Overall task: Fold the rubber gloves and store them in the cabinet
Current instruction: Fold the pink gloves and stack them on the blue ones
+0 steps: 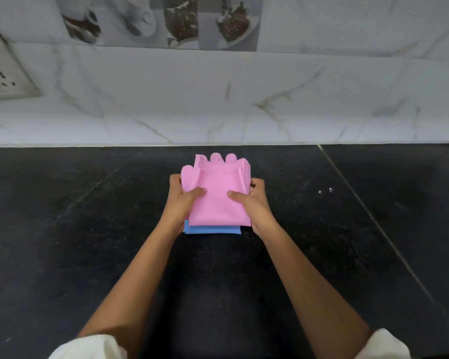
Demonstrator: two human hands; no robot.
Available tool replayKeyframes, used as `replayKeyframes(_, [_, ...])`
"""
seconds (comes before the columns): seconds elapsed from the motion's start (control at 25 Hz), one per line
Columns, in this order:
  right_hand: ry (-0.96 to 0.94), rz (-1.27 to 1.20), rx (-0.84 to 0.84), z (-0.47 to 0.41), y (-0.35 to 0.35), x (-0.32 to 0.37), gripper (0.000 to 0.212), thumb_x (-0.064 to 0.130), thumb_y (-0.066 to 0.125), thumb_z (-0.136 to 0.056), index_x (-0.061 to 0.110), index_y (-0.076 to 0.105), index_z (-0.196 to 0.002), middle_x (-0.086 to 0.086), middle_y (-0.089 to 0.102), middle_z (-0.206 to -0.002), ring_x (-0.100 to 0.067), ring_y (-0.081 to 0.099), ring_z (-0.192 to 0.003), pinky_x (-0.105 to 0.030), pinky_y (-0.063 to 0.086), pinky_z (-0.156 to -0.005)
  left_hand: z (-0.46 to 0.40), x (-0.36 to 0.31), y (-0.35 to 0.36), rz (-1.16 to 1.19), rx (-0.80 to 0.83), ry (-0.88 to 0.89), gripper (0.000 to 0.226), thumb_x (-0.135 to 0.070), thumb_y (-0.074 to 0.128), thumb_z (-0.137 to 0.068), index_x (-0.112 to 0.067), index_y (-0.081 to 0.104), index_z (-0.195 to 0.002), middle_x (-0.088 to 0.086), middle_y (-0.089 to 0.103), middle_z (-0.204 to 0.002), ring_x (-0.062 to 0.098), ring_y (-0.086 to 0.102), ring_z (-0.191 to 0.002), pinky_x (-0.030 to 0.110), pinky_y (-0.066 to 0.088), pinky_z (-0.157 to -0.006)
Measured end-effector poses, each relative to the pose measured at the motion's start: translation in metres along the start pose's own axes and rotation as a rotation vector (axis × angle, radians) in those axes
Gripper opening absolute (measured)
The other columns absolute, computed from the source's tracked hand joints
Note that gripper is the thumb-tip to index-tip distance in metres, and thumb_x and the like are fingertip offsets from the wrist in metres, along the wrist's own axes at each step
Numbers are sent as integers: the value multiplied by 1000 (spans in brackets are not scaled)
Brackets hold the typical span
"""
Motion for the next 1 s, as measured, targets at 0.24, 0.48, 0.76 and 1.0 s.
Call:
replayKeyframes(0.24, [55,340,-209,-21,31,-29,39,6,62,-81,8,37,-112,-11,50,-110,-27,55,-103,-29,44,-71,-29,35,-7,-710,-118,21,50,-29,65,-81,-11,44,-122,16,43,-126,34,44,-114,45,45,-91])
replayKeyframes(0.48, [165,610,-333,-22,28,-31,70,32,69,-78,8,34,-133,-14,36,-140,-31,39,-126,-43,39,-100,-21,39,5,-449,-190,-296,71,-39,67,-80,-7,28,-129,19,35,-138,38,44,-121,48,43,-100])
replayKeyframes(0.76, [417,51,-67,12,10,-38,60,28,71,-73,11,51,-126,-12,63,-116,-29,60,-105,-47,50,-96,7,29,-17,4,22,-524,64,-32,74,-72,-6,48,-125,14,62,-119,28,63,-100,38,54,-82])
replayKeyframes(1.0, [204,76,-24,87,21,-59,48,13,69,-74,20,47,-116,-5,60,-118,-24,58,-107,-46,49,-95,87,34,-46,-84,-23,-239,37,-30,66,-76,-18,48,-106,4,59,-107,21,60,-94,43,55,-79])
Point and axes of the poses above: each hand's wrist, its own z-axis away from the middle knuckle, its own y-axis out of the palm, x = y × z, the point moved 1 cm from there along -z, towards the middle knuckle
